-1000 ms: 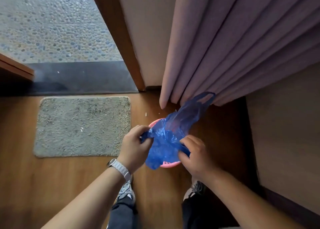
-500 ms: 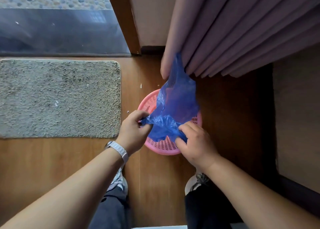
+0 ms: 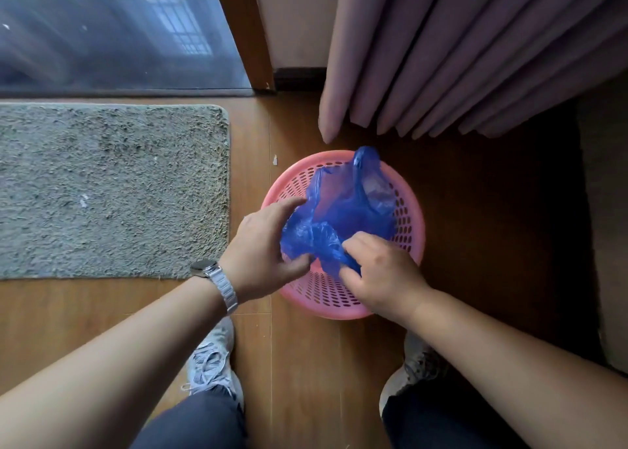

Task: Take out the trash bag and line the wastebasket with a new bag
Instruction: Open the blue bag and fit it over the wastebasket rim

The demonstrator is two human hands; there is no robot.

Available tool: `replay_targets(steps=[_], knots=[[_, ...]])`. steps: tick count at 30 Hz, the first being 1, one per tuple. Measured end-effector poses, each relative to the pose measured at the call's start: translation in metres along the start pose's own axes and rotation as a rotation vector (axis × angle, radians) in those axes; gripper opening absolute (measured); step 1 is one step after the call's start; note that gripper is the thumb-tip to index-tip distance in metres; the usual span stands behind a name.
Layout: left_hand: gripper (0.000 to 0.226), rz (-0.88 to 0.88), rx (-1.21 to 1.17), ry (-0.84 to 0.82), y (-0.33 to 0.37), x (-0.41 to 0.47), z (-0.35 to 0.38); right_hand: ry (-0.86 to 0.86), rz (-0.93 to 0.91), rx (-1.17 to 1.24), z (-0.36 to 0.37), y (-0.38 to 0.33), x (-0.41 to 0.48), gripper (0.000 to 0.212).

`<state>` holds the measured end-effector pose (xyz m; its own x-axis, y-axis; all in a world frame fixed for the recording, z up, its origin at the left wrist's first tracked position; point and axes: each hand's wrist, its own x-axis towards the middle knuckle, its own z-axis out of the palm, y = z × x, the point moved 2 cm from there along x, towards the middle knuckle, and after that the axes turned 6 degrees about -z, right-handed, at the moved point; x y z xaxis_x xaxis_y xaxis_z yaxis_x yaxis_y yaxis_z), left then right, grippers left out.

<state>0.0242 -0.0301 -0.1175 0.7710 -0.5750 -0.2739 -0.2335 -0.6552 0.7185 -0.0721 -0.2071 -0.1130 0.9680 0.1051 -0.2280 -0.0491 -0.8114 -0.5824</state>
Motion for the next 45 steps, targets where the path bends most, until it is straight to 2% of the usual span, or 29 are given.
replay_targets(steps=[3, 7, 9, 12, 15, 17, 20, 22, 24, 26, 28, 32, 34, 37, 40, 43, 45], knots=[[0.077, 0.058, 0.019, 0.025, -0.005, -0.001, 0.002, -0.005, 0.007, 0.045, 0.011, -0.001, 0.002, 0.015], [0.051, 0.042, 0.090, 0.251, 0.001, -0.010, 0.005, -0.016, 0.011, 0.105, 0.020, -0.012, -0.001, 0.016], [0.042, -0.056, 0.079, 0.297, 0.006, -0.019, 0.005, 0.014, 0.038, 0.166, 0.019, -0.019, -0.007, 0.016], [0.050, -0.283, 0.074, 0.173, 0.011, -0.037, 0.007, 0.005, 0.065, 0.253, 0.016, -0.031, -0.016, 0.014], [0.061, -0.374, 0.105, 0.058, 0.015, -0.046, 0.009, -0.055, 0.071, 0.347, 0.015, -0.044, -0.027, 0.013], [0.053, -0.410, 0.027, -0.005, 0.017, -0.047, 0.012, -0.102, 0.044, 0.401, 0.012, -0.051, -0.032, 0.014], [0.020, -0.465, -0.202, -0.056, 0.018, -0.047, 0.021, -0.169, 0.012, 0.443, 0.008, -0.055, -0.034, 0.022], [0.018, -0.506, -0.314, -0.037, 0.018, -0.046, 0.022, -0.223, -0.004, 0.464, 0.007, -0.053, -0.033, 0.025], [0.022, -0.492, -0.313, 0.007, 0.016, -0.044, 0.019, -0.261, -0.024, 0.451, 0.008, -0.051, -0.032, 0.031], [0.027, -0.443, -0.297, 0.002, 0.014, -0.044, 0.013, -0.238, -0.058, 0.384, 0.006, -0.048, -0.026, 0.033], [0.032, -0.423, -0.367, -0.013, 0.010, -0.044, 0.008, -0.130, -0.088, 0.295, 0.003, -0.042, -0.013, 0.027], [0.034, -0.451, -0.646, 0.011, 0.007, -0.044, 0.002, 0.071, 0.054, 0.268, 0.002, -0.023, 0.020, 0.024], [0.029, -0.443, -0.663, -0.055, 0.004, -0.044, 0.002, 0.027, 0.065, 0.187, 0.004, -0.015, 0.035, 0.032], [0.026, -0.478, -0.669, -0.180, -0.005, -0.047, 0.001, -0.201, -0.058, -0.273, 0.011, -0.002, 0.050, 0.057], [0.024, -0.482, -0.594, -0.161, -0.019, -0.046, -0.003, -0.204, -0.166, -0.567, 0.012, 0.006, 0.059, 0.071], [0.022, -0.513, -0.591, -0.111, -0.031, -0.043, -0.006, -0.161, -0.210, -0.707, 0.013, 0.005, 0.068, 0.067], [0.021, -0.524, -0.577, -0.077, -0.037, -0.041, -0.006, -0.192, -0.172, -0.773, 0.009, 0.008, 0.072, 0.053]])
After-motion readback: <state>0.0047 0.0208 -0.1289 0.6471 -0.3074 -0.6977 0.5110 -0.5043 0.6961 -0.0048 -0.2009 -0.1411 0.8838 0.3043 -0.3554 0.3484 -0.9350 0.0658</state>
